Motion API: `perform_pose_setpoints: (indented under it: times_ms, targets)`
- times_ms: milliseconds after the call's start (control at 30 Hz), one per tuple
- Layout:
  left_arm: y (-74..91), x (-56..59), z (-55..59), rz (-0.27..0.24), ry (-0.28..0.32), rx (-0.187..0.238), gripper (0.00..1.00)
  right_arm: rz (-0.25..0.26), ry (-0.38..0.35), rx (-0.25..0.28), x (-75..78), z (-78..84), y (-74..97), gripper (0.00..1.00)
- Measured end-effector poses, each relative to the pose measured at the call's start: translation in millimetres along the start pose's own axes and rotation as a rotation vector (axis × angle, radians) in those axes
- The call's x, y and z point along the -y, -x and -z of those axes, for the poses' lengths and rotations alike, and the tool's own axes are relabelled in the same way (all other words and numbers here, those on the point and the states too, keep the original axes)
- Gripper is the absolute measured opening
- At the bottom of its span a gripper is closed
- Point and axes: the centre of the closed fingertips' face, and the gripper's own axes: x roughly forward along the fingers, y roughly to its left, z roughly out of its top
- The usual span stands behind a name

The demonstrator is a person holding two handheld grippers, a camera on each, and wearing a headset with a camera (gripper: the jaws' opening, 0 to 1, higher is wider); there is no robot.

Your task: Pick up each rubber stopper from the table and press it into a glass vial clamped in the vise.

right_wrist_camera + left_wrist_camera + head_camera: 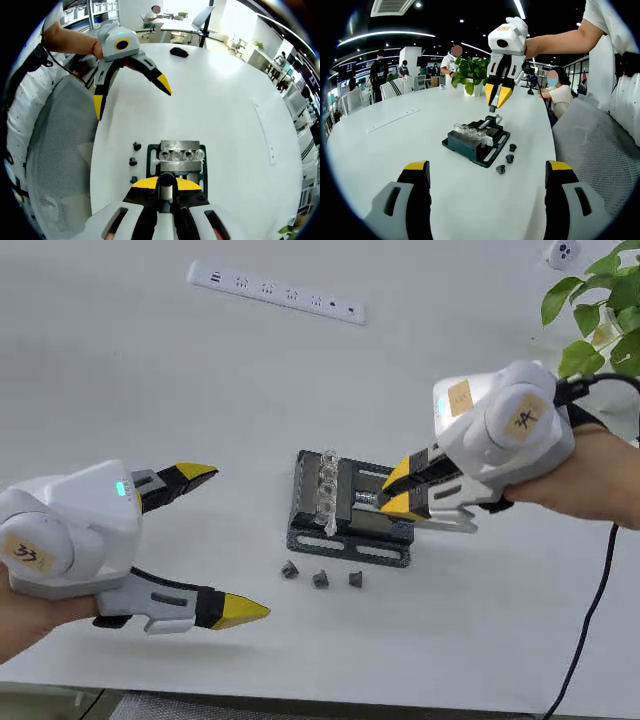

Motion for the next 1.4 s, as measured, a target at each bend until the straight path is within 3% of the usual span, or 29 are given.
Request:
perform_pose_setpoints:
  times_ms: [200,600,933,1400]
  targets:
    - [-1.8,2.1,-1.3,0.006,0.0,0.007,0.95,0.007,0.03,-0.002,21.6,-13.9,-2.8,0.07]
    - [-5.2,-2.8,0.5,0.004,0.003,0.012,0.95,-0.008,0.056,-0.019,45.7,-24.2,-22.3,0.06]
    - [-7.7,-5.7,0.9,0.007,0.014,0.02,0.94,-0.025,0.059,-0.042,54.4,-22.2,-40.4,0.06]
    - [-9.2,-6.3,0.7,0.012,0.02,0.021,0.94,-0.042,0.055,-0.056,53.8,-19.1,-48.7,0.06]
